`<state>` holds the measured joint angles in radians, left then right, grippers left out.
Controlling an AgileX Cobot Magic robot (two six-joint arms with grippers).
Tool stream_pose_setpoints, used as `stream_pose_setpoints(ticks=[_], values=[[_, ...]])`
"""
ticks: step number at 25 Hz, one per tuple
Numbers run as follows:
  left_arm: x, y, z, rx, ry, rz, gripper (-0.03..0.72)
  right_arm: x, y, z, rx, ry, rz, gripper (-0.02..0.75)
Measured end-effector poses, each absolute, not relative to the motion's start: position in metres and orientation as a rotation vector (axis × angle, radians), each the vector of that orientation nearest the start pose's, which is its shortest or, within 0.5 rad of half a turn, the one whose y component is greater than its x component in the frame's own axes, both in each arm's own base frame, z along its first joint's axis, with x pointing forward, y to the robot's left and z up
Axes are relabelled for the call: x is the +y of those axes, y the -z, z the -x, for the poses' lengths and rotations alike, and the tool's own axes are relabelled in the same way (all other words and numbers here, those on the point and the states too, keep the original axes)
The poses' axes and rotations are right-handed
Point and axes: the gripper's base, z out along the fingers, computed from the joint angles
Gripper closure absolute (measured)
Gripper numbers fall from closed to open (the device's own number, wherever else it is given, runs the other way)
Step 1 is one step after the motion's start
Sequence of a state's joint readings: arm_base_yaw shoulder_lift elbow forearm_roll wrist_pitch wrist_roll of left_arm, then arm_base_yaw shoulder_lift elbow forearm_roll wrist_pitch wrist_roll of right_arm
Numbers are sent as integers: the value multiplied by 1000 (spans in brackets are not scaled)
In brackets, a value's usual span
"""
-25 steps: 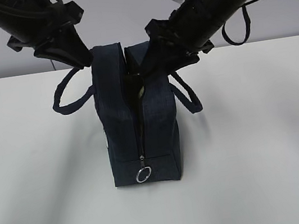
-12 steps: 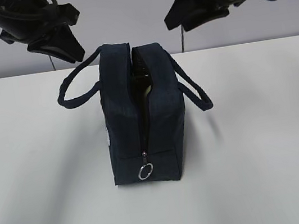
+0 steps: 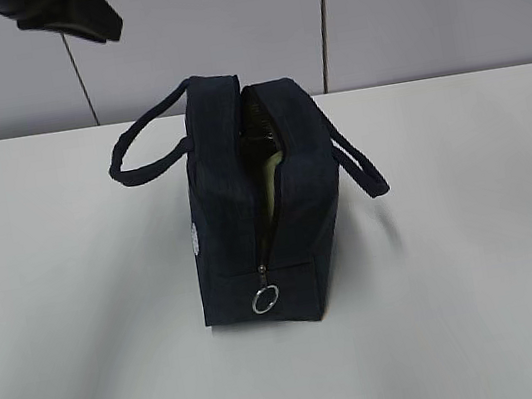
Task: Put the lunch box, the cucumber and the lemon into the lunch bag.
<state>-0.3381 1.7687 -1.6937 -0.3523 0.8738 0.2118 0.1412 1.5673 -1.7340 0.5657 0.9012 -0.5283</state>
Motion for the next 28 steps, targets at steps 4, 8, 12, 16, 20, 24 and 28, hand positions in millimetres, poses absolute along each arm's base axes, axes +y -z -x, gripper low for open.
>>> stream_pose_setpoints(ticks=[4, 8, 12, 16, 20, 24, 28], values=[[-157, -384, -359, 2208, 432, -515, 630, 82, -469, -313, 1959, -418, 562, 384], [-156, -401, -339, 2096, 411, -515, 630, 77, -481, -290, 1893, -383, 555, 425], [-149, -399, -321, 2080, 399, -510, 630, 71, -492, -254, 1832, -361, 548, 439], [-138, -390, -299, 2068, 381, -497, 630, 65, -488, -217, 1808, -349, 542, 440], [-126, -387, -273, 2028, 368, -478, 631, 60, -464, -186, 1820, -346, 524, 441], [-116, -377, -251, 2023, 361, -471, 631, 55, -434, -158, 1819, -354, 484, 441], [-107, -371, -231, 2020, 361, -469, 631, 50, -404, -133, 1823, -360, 459, 441]])
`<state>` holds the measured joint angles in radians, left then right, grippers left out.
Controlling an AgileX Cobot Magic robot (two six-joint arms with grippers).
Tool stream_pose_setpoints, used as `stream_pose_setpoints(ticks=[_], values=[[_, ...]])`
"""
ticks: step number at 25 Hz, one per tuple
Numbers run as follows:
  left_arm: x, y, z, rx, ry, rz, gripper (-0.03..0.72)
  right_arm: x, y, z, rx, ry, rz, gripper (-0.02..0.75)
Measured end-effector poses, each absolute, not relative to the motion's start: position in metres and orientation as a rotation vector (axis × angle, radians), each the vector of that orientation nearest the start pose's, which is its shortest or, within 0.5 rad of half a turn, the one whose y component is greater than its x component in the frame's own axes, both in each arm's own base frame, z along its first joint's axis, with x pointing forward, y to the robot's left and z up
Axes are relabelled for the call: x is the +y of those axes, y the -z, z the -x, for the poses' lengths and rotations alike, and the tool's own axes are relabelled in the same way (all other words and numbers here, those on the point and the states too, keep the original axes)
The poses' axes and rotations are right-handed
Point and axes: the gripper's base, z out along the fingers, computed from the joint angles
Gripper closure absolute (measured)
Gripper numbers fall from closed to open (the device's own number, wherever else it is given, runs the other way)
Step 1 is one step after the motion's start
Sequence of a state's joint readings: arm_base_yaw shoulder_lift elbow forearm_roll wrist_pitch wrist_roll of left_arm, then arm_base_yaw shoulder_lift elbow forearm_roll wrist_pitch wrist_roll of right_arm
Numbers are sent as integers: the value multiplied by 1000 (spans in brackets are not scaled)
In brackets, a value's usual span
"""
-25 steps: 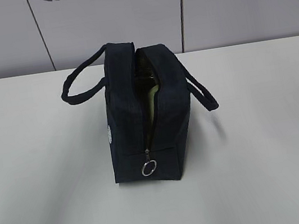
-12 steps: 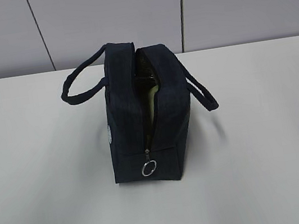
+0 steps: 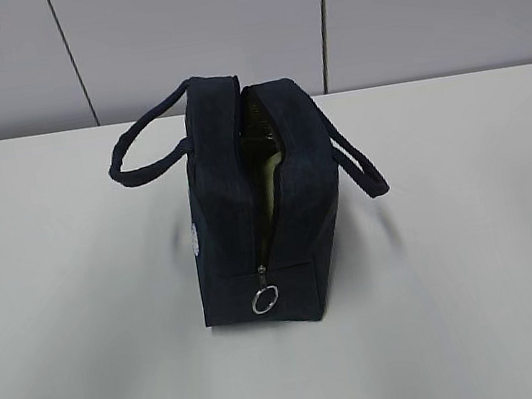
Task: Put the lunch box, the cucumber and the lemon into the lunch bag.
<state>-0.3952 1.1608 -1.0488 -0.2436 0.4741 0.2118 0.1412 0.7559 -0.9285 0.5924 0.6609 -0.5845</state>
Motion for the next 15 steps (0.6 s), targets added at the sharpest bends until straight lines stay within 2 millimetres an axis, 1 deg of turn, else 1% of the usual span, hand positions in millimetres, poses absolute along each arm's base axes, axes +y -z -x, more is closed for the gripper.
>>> stream_pose_setpoints(ticks=[3, 6, 9, 13, 15], values=[[-101, -370, -215, 2004, 362, -466, 630, 50, -383, -119, 1847, -400, 445, 441], [-95, -370, -203, 1987, 356, -468, 630, 54, -368, -111, 1884, -493, 434, 441], [-91, -374, -193, 1974, 342, -480, 630, 58, -364, -108, 1905, -582, 421, 441], [-87, -377, -183, 1973, 340, -491, 630, 62, -367, -106, 1888, -691, 382, 441], [-85, -376, -179, 1981, 340, -498, 630, 63, -367, -105, 1888, -708, 391, 441]])
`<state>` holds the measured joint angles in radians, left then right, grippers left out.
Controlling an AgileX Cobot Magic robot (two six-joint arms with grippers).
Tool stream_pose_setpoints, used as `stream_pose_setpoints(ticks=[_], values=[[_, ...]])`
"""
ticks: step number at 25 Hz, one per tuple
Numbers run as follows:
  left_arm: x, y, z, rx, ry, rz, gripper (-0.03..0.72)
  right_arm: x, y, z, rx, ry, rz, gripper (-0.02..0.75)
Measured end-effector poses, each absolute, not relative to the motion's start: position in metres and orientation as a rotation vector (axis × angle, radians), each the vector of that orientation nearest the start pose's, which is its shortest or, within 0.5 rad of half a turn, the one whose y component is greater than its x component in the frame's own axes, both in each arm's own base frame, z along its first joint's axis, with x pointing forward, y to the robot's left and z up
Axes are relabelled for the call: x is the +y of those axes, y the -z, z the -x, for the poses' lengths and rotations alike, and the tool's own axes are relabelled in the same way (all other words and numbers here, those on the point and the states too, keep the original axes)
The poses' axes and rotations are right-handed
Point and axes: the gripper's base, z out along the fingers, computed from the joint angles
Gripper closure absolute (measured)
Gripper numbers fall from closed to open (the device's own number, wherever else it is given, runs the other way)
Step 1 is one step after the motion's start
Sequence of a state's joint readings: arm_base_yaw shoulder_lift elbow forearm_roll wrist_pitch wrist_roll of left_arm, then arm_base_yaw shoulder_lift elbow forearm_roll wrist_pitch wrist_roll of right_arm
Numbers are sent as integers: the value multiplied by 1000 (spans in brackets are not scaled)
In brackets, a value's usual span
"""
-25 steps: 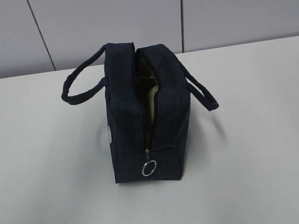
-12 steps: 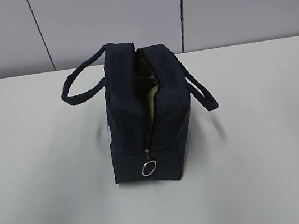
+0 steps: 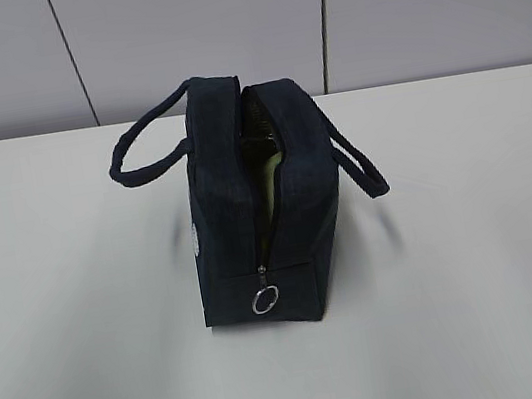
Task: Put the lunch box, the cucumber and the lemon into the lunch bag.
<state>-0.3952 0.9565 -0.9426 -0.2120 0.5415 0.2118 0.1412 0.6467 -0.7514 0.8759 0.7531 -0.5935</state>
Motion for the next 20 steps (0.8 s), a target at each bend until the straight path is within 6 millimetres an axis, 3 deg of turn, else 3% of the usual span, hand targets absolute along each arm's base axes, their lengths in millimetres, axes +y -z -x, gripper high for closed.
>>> stream_pose_setpoints(ticks=[11, 20], values=[[-77, -344, -159, 2049, 326, -516, 629, 73, -342, -132, 2082, -771, 502, 395], [-76, -342, -158, 2041, 312, -520, 629, 82, -331, -154, 2105, -865, 548, 388]])
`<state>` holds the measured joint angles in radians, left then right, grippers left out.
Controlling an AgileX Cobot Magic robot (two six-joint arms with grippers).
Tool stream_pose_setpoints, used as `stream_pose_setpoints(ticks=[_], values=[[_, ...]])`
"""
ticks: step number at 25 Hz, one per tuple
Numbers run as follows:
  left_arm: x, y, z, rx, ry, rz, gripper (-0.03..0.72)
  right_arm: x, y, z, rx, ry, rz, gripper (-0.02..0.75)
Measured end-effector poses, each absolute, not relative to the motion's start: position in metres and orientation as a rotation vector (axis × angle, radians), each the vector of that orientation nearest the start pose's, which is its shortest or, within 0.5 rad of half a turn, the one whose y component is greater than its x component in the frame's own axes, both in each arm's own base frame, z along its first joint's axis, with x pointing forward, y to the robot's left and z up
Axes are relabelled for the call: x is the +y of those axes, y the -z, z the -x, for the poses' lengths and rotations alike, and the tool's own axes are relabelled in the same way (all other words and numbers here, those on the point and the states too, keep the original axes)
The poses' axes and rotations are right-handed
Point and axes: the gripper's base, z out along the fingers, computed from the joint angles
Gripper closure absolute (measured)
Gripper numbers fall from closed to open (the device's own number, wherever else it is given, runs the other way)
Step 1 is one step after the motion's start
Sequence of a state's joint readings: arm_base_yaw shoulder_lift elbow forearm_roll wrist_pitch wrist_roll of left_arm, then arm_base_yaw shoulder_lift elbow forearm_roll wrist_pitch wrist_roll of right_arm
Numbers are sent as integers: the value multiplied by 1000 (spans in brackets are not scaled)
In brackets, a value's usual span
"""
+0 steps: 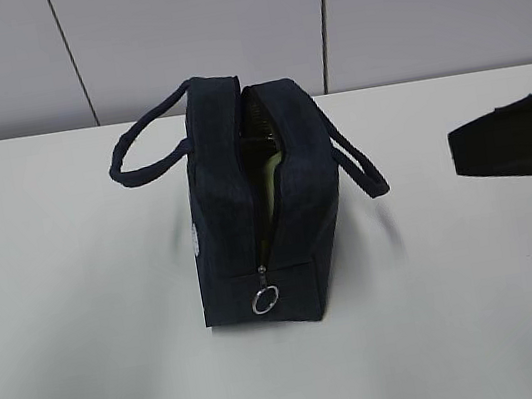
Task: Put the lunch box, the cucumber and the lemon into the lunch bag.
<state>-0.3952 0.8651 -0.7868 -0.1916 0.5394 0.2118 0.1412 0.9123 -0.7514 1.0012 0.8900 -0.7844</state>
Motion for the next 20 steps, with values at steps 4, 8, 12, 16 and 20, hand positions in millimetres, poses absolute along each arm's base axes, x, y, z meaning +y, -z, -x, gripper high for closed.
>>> stream_pose_setpoints(ticks=[4, 8, 12, 16, 20], values=[[-76, -342, -159, 2036, 312, -518, 629, 86, -328, -162, 2078, -894, 581, 388], [-76, -342, -159, 2036, 312, -518, 629, 91, -335, -166, 1982, -978, 579, 388], [-76, -342, -159, 2036, 312, -518, 629, 94, -344, -168, 1909, -1103, 480, 388], [-76, -342, -159, 2036, 312, -518, 630, 97, -348, -171, 1859, -1189, 442, 388], [-76, -342, -159, 2036, 312, -518, 630, 96, -345, -172, 1852, -1103, 526, 401]])
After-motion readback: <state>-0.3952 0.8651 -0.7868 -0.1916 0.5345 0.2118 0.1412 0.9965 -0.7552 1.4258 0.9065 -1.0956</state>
